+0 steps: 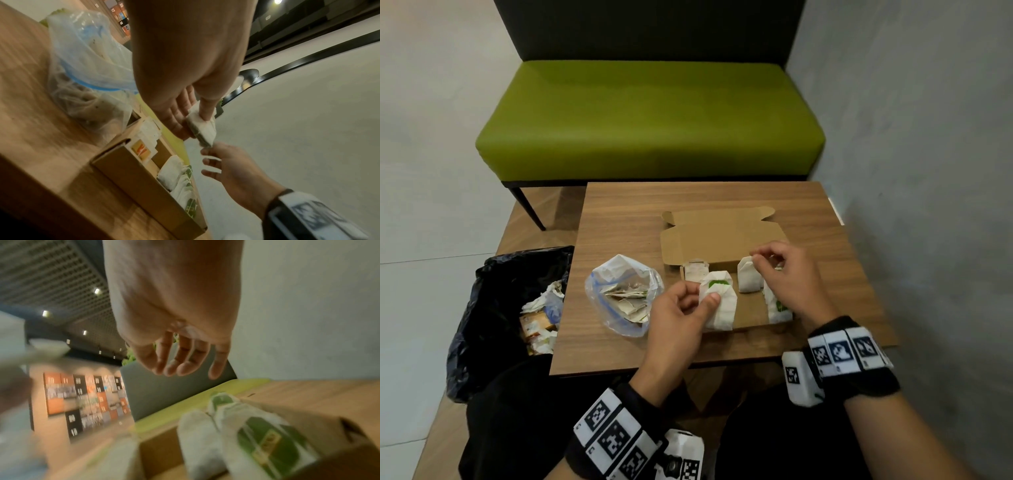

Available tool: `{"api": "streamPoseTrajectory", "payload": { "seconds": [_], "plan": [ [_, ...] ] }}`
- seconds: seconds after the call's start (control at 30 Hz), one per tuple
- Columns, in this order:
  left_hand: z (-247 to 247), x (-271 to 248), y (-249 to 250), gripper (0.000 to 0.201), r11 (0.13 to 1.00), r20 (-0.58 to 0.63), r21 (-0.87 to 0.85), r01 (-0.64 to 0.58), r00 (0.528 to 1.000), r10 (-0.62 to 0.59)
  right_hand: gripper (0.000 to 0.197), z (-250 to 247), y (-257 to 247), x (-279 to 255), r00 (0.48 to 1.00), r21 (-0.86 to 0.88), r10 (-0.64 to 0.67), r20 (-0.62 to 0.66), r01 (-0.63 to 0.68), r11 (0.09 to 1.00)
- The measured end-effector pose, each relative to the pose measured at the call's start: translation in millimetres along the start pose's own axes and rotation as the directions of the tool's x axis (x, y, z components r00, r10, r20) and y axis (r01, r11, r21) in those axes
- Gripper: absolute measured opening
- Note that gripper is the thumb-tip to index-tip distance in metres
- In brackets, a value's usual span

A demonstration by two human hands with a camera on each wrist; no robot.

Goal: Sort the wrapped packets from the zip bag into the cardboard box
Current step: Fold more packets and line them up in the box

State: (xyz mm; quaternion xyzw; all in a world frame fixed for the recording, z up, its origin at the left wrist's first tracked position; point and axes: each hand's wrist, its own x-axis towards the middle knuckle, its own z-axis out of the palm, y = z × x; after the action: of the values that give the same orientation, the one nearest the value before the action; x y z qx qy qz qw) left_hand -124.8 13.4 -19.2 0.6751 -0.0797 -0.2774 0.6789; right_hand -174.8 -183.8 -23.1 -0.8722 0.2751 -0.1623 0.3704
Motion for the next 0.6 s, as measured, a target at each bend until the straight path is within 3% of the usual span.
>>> {"api": "streamPoseTrajectory", "payload": {
  "seconds": [0.07, 0.13, 0.33, 0.47, 0.6],
  "plan": [
    [5, 5, 1, 0.015, 1.0, -0.017, -0.026, 0.006, 1.0, -0.007, 0.004, -6, -15, -15, 0.998, 0.307, 0.036, 0.043, -0.047, 0.951],
    [10, 8, 4, 0.016, 0.999, -0.019, -0.045, 0.003, 1.0, -0.004, 0.006, -6, -21, -27, 0.988, 0.409, 0.029, 0.149, -0.088, 0.908],
    [19, 13, 6, 0.032, 1.0, -0.015, -0.021, 0.015, 1.0, -0.015, 0.011, 0, -9, -34, 0.969, 0.451, 0.054, 0.242, -0.162, 0.878],
    [19, 14, -1, 0.02, 0.998, 0.033, -0.05, 0.047, 0.998, -0.046, 0.008, -6, -5, -34, 0.973, 0.485, 0.06, 0.223, -0.164, 0.859],
    [23, 14, -4, 0.023, 0.998, 0.051, -0.05, 0.035, 0.998, -0.032, 0.014, -7, -6, -32, 0.977, 0.5, 0.044, 0.209, -0.145, 0.854]
  ]
}}
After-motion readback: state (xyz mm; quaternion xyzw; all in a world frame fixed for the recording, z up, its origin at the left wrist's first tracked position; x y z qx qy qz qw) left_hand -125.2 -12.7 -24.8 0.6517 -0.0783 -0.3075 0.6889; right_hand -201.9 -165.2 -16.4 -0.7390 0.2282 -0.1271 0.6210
